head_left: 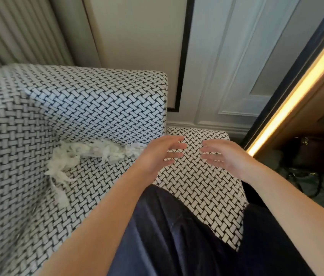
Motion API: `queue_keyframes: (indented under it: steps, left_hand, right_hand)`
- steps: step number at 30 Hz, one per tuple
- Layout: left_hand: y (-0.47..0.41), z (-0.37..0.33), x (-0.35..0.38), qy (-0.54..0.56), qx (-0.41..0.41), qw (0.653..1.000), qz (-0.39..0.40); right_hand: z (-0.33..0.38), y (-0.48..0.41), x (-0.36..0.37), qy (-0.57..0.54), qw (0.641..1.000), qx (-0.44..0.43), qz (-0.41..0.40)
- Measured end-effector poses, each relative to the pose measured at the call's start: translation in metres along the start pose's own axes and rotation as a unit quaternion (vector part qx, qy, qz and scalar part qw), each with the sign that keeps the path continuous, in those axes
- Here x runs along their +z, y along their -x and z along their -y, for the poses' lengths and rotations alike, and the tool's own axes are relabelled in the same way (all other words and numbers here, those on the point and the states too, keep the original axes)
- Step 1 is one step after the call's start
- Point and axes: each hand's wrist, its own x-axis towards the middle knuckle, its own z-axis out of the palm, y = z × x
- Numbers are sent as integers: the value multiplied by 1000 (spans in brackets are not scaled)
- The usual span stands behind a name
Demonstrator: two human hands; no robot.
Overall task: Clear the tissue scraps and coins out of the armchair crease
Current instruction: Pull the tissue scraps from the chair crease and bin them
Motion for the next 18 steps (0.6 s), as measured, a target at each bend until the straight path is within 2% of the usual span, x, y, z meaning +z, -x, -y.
queue_keyframes:
  steps: [6, 10, 14, 18]
  left_hand:
    - [33, 10, -94, 13, 15, 996, -91]
    - [49, 26, -147, -15, 16, 989, -146]
    - [55, 53, -188, -28, -22, 972, -234]
    - [52, 91, -215, -1, -86, 948, -306]
  right_hand:
    - [20, -4, 102, 41, 996, -21, 71]
    - [19, -13, 162, 64, 990, -29, 124]
    - [11, -22, 214, 99, 978, -39, 179]
    - [-2, -30, 257, 141, 971, -86, 171]
